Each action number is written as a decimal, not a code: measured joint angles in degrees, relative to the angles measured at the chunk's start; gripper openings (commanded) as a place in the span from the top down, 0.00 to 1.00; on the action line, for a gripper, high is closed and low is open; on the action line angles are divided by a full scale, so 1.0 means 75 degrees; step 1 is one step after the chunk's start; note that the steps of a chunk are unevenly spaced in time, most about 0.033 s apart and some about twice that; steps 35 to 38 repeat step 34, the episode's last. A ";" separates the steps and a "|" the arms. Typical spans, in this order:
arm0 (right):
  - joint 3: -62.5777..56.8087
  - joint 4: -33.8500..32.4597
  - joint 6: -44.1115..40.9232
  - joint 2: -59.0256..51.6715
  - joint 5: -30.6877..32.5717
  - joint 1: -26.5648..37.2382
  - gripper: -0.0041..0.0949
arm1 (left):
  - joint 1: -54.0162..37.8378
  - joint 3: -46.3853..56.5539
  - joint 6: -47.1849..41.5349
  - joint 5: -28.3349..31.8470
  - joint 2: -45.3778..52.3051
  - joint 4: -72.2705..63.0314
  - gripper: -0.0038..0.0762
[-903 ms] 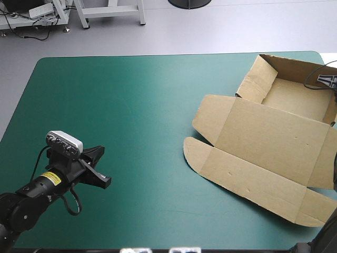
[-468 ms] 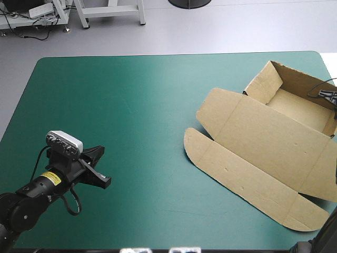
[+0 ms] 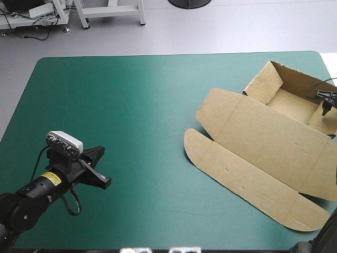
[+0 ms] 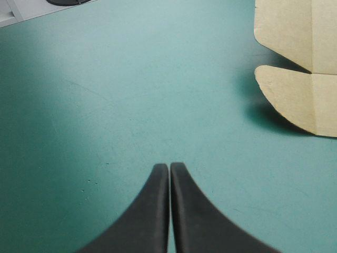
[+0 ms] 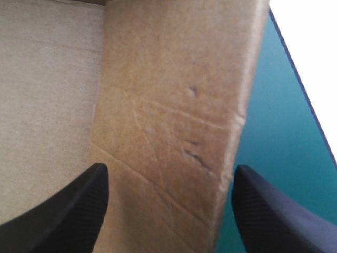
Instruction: Fold the box
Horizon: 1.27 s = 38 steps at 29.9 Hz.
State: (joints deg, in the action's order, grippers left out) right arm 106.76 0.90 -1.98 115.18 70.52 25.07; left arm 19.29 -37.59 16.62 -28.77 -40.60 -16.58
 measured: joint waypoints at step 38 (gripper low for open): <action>-0.5651 0.3752 0.4542 -0.7573 -0.2603 -0.5349 0.96 | 0.0000 0.0415 0.0946 -0.0263 0.1249 -0.0558 0.96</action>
